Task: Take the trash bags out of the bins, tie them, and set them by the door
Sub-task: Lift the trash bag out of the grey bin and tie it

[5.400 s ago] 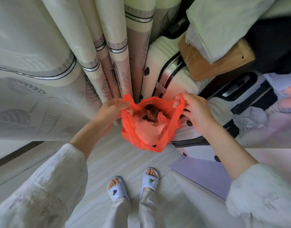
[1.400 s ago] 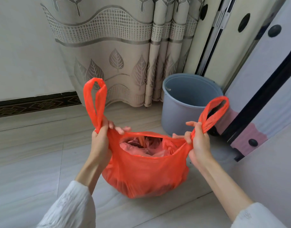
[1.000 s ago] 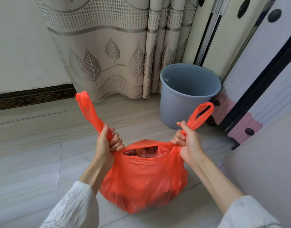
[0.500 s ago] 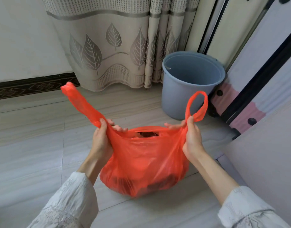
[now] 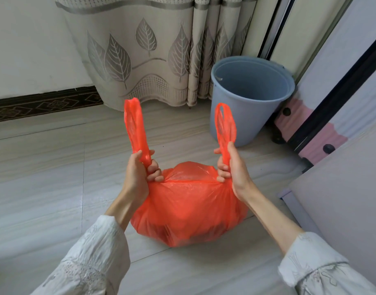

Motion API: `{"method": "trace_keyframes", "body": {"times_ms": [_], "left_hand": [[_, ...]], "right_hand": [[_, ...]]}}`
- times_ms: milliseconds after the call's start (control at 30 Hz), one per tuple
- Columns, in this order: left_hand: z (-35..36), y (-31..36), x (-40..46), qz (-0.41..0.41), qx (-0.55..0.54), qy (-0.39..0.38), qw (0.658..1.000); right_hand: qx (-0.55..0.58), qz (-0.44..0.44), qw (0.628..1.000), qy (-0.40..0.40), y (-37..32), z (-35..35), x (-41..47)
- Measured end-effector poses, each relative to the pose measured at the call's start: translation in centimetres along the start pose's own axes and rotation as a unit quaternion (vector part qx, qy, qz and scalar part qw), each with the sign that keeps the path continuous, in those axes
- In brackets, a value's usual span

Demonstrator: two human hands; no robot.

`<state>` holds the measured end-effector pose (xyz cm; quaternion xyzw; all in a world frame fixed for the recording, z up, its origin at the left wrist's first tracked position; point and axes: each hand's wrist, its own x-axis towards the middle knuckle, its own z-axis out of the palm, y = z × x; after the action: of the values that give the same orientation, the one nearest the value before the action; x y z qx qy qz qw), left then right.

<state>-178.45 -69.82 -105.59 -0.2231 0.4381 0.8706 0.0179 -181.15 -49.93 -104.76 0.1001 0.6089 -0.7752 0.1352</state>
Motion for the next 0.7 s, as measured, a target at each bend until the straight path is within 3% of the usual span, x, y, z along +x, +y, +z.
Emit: {"method": "trace_keyframes", "body": {"times_ms": [133, 267, 400, 567, 633, 700], "left_hand": [[-0.2, -0.4, 0.2, -0.008, 0.028, -0.009, 1.000], [0.0, -1.1, -0.3, 0.024, 0.139, -0.061, 0.988], [0.9, -1.4, -0.9, 0.042, 0.220, -0.092, 0.970], [1.4, -1.0, -1.4, 0.023, 0.274, -0.120, 0.954], [1.7, -1.0, -1.7, 0.017, 0.330, -0.127, 0.935], [1.9, -1.2, -1.8, 0.043, 0.430, -0.128, 0.893]], "right_hand": [[-0.088, -0.011, 0.996, -0.006, 0.3, 0.3, -0.1], [-0.077, -0.030, 0.996, -0.018, 0.7, 0.5, 0.0], [-0.083, 0.022, 0.996, -0.028, 0.7, 0.8, -0.2], [-0.208, 0.088, 0.974, -0.012, 1.1, 0.6, -0.1], [-0.222, 0.101, 0.969, -0.036, 0.9, 0.6, -0.3], [-0.223, 0.097, 0.967, -0.074, 0.4, 0.8, -0.4]]}}
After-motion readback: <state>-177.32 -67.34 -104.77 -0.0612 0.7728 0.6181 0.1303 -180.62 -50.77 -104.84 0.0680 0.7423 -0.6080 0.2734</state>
